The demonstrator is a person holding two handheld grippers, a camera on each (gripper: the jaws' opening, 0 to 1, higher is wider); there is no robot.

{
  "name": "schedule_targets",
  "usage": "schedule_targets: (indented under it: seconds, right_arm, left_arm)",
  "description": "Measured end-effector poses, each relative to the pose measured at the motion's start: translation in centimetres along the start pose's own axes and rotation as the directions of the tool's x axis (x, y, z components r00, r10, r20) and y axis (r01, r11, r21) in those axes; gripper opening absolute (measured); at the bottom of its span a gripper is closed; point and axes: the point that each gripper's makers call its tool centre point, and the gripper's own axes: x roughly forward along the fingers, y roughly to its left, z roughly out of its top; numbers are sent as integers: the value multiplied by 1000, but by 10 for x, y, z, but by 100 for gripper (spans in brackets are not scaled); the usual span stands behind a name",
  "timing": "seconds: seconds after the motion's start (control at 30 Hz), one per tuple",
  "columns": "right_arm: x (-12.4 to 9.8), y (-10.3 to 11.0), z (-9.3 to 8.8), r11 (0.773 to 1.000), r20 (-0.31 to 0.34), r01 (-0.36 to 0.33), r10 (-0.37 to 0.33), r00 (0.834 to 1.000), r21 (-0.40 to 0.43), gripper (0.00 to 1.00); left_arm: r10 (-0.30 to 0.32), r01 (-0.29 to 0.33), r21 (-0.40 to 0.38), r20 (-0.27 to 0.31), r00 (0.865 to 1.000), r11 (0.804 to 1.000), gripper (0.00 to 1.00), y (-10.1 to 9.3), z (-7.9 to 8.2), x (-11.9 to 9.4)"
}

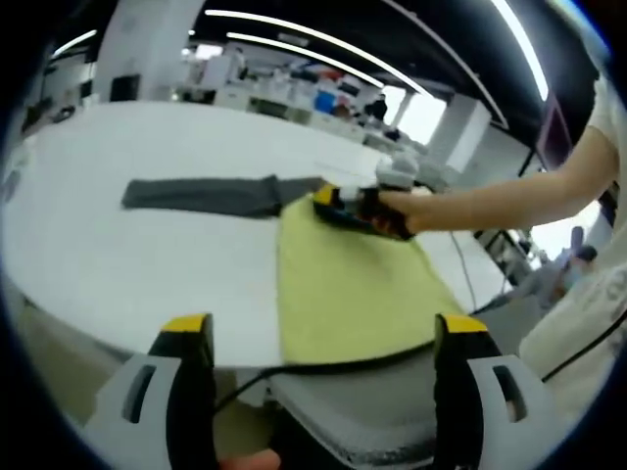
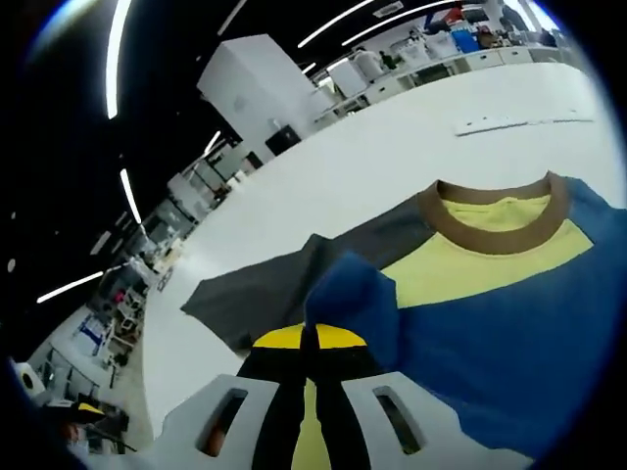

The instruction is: Fold the garment on the visible template until the final outline fits inside the template.

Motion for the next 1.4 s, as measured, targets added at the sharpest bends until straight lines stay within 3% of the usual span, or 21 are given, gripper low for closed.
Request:
schedule_targets:
  seconds: [0.17,0.3,0.57,0.67,1.07,1.17,1.4]
  right_arm:
    - [3,0,-7,993,-41,4,-9,999,-120,2]
    - [5,11,-4,957,-45,-28,16,999,-287,2]
    - [12,15,-20,923,-125,-60,13,992,-381,3]
    - [13,17,-28,878,-164,-91,14,986,-469,5]
    - [12,34,-33,859,-170,-151,76,983,-489,41]
    - [9,42,-35,859,-173,-169,96,980,-482,36]
    - [1,54,-36,856,-173,-196,128,977,-477,37]
  left_arm:
    - [0,0,1,1,1000,1000,89,-1,1,0]
    - [-5,5,-2,-1,1000,1000,89,-3,-1,1]
    - [-19,19,-3,-11,1000,1000,89,-9,-4,4]
    - [-20,20,-5,-16,1000,1000,89,-9,-5,6]
    - [-41,41,-5,-16,999,999,89,-12,-3,11]
    - [-37,37,-8,-18,999,999,89,-12,-5,10]
    - [-37,37,-14,-11,999,999,89,-11,-5,8]
